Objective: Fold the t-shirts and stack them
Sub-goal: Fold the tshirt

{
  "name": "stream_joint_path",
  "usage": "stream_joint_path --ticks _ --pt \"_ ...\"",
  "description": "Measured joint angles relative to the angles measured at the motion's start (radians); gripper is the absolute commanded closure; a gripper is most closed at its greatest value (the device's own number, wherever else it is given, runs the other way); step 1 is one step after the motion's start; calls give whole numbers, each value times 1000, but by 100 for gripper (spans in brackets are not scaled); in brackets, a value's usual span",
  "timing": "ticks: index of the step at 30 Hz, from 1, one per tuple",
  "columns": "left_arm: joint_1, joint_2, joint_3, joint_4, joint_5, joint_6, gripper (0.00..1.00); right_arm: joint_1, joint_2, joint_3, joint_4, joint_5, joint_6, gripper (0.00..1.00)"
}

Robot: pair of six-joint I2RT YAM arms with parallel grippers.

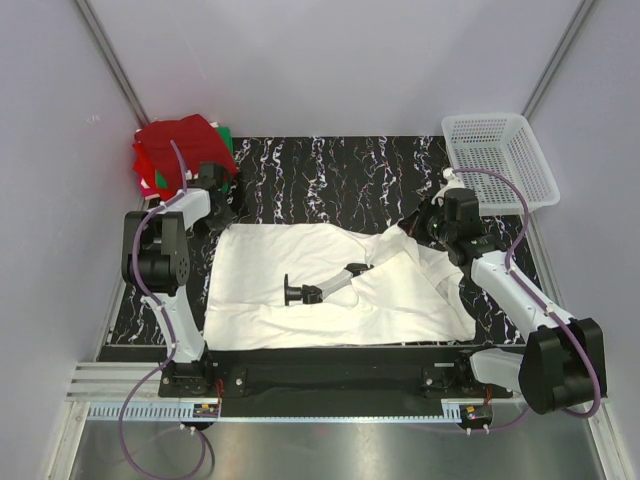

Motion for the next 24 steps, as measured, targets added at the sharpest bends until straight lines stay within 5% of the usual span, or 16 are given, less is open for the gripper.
stream_joint_path --ticks 11,24 --pt "0 -27 -13 4 10 6 100 -3 -24 -2 -60 60 -1 100" --pt "10 -227 -172 61 20 4 100 -107 -290 -2 -222 302 10 100"
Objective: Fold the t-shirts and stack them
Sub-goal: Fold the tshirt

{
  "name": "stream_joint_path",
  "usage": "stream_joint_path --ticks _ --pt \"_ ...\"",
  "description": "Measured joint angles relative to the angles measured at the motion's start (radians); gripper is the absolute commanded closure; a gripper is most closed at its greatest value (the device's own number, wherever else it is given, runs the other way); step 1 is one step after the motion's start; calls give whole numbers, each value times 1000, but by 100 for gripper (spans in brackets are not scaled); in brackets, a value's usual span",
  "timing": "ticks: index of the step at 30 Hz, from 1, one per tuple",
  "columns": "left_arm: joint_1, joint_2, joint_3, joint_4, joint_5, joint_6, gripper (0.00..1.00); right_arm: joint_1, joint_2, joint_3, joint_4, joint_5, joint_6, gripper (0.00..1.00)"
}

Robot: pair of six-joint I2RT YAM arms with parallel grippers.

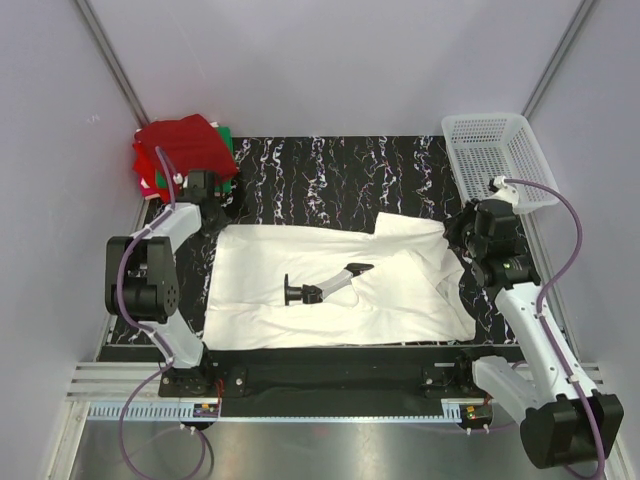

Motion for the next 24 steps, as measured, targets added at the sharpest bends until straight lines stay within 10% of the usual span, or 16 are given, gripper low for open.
stream_joint_path --ticks 24 --pt "7 -349 -304 16 -1 -64 100 -3 -134 -64 -217 166 101 99"
